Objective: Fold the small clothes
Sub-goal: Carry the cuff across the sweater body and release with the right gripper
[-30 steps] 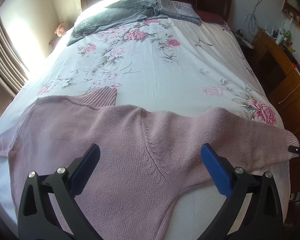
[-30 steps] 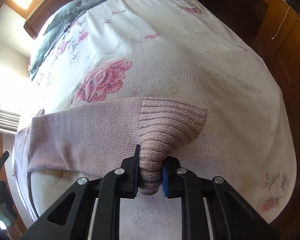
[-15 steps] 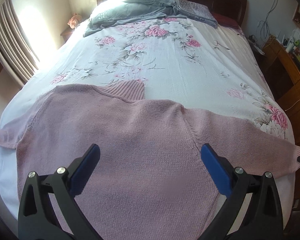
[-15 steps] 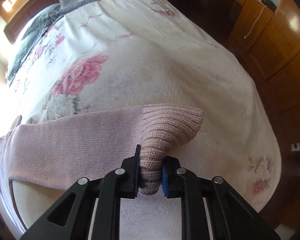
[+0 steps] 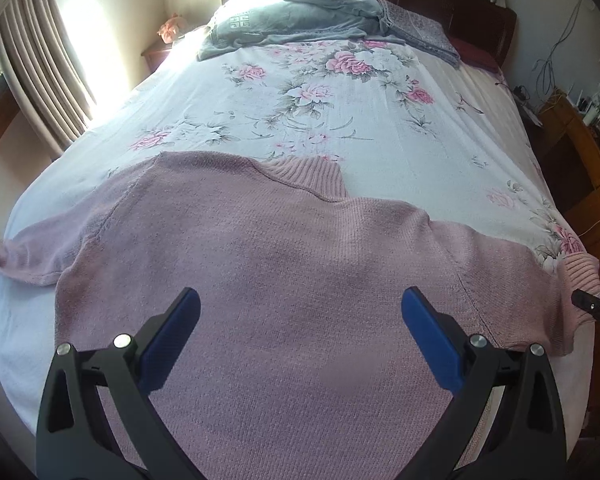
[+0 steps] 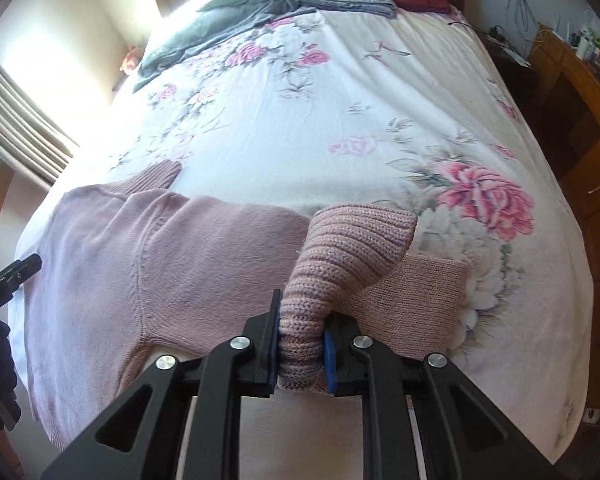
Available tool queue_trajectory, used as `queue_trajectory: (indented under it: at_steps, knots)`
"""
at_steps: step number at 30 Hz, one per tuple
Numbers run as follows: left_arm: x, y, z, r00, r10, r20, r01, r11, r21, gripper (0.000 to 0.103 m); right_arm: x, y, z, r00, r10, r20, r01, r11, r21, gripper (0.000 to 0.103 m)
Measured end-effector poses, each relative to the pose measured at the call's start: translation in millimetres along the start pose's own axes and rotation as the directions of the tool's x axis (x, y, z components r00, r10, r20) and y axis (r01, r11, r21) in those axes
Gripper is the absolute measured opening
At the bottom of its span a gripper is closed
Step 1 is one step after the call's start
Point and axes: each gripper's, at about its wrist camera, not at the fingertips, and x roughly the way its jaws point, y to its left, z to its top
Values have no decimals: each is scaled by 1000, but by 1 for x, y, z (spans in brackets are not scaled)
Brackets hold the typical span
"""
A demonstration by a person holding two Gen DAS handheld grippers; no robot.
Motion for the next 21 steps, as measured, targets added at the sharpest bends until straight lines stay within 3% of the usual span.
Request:
queue_trajectory:
  at_steps: [6, 9, 11, 14, 15, 21]
  knots:
    - [3, -2, 0, 1000, -9, -6, 9, 1000, 11, 100, 34, 35, -8, 998, 10, -64, -13, 999, -37, 17]
    - [6, -15, -1, 999, -27, -18, 27, 999, 24, 100, 38, 38, -12, 996, 53, -75, -57, 997, -56, 30]
    - [7, -29, -1, 998, -49, -27, 50, 998, 39, 100, 28, 39, -19, 990, 124, -64, -129, 990, -64, 40]
    - [6, -57, -3, 996, -84, -33, 87, 993, 79, 100, -2, 31, -34, 953, 302, -22, -303, 952, -53, 41]
    - [6, -69, -4, 994, -102, -41, 106, 990, 95, 100, -13, 25, -41, 948, 318, -2, -318, 947, -55, 41]
    - [24, -143, -12, 968, -202, -146, 225, 960, 164, 100, -35, -36, -81, 993, 113, 37, -114, 993, 9, 44]
